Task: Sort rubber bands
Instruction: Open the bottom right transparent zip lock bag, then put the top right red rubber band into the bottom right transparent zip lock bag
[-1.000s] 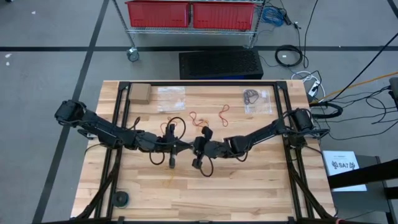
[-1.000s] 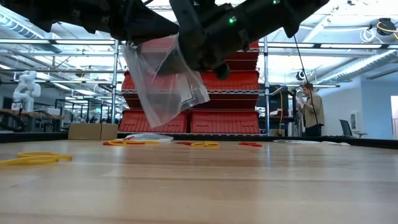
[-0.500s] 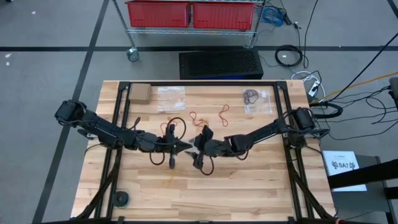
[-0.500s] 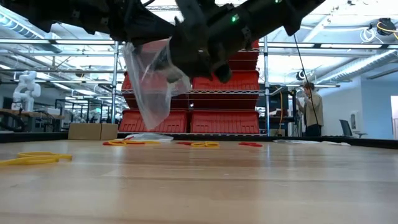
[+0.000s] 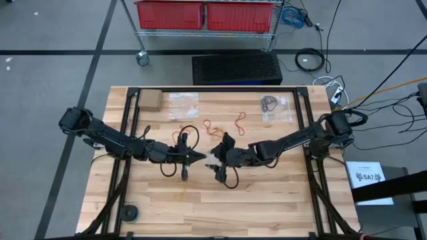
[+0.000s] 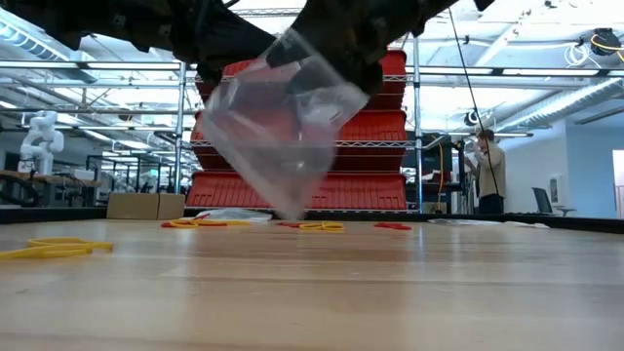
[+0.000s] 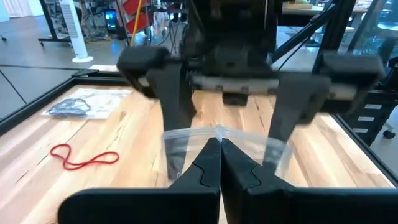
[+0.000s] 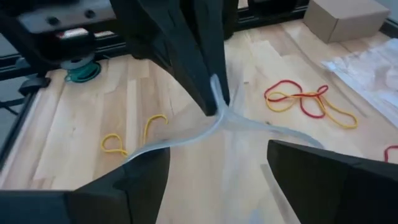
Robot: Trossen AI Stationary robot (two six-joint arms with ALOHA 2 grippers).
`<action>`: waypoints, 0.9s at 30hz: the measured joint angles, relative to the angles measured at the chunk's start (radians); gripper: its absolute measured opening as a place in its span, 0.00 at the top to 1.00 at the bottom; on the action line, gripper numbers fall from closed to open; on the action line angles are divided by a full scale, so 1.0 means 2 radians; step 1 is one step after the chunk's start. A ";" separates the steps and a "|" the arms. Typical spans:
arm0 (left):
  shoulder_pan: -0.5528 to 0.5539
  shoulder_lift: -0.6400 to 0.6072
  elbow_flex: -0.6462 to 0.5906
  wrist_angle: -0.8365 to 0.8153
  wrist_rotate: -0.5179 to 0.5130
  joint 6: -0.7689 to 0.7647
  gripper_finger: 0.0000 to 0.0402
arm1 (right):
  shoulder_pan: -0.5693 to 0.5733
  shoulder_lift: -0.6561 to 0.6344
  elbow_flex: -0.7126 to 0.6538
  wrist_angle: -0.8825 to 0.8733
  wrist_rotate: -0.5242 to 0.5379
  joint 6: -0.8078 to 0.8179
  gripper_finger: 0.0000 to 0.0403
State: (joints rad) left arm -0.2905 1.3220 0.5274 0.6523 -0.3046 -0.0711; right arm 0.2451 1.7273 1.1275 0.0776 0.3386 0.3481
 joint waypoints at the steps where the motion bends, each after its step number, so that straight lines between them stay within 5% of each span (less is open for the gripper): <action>1: 0.000 0.000 0.000 0.000 0.000 0.000 1.00 | 0.000 -0.005 0.000 -0.005 -0.002 0.000 0.35; 13: 0.000 0.000 0.000 -0.007 0.000 0.003 1.00 | 0.006 -0.085 0.000 -0.071 -0.001 -0.011 0.35; 27: 0.000 0.000 0.000 -0.008 0.000 0.003 1.00 | 0.006 -0.092 0.000 -0.122 0.000 0.003 0.35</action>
State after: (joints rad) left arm -0.2905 1.3220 0.5274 0.6373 -0.3042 -0.0658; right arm 0.2573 1.5436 1.1278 -0.1669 0.3382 0.3550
